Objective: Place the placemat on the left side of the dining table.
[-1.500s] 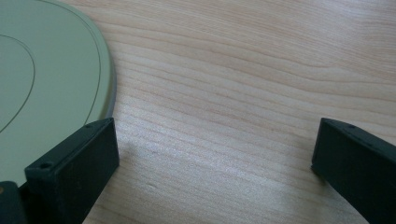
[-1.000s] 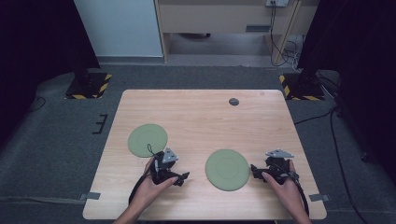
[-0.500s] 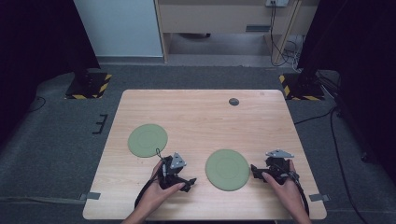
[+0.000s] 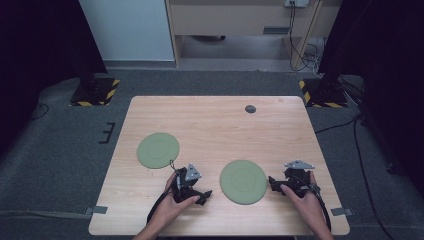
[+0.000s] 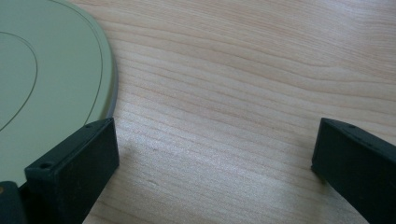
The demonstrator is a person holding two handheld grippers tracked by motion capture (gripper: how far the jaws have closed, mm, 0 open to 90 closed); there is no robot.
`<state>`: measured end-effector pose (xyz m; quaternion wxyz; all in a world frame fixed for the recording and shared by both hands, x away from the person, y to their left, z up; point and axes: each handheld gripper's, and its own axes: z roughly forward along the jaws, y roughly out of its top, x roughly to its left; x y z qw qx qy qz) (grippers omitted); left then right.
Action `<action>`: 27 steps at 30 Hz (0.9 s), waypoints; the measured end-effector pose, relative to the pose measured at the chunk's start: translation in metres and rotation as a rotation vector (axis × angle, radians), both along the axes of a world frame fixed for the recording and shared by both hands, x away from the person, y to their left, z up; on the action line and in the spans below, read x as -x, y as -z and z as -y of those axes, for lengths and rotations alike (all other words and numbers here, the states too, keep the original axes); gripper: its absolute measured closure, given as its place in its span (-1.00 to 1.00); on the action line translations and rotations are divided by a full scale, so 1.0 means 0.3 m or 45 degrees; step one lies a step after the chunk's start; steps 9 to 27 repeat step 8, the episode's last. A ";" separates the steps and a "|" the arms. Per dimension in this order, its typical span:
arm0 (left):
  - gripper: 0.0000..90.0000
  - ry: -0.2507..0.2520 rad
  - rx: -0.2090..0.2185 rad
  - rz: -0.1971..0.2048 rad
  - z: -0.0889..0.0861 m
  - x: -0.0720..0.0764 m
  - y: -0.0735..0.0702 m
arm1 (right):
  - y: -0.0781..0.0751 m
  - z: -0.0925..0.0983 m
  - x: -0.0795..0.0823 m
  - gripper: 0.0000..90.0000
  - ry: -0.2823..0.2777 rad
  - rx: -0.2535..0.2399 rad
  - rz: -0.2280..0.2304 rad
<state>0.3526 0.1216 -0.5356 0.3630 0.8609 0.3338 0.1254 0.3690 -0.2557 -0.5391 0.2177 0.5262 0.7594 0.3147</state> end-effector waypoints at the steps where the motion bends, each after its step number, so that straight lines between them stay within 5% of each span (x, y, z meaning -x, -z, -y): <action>1: -0.93 -0.001 -0.009 0.008 0.002 -0.003 0.001 | 0.000 0.000 0.000 -0.98 0.000 0.001 0.000; 27: -1.00 -0.021 -0.029 0.010 0.007 -0.013 0.003 | 0.000 0.000 0.000 -0.98 0.000 0.000 0.000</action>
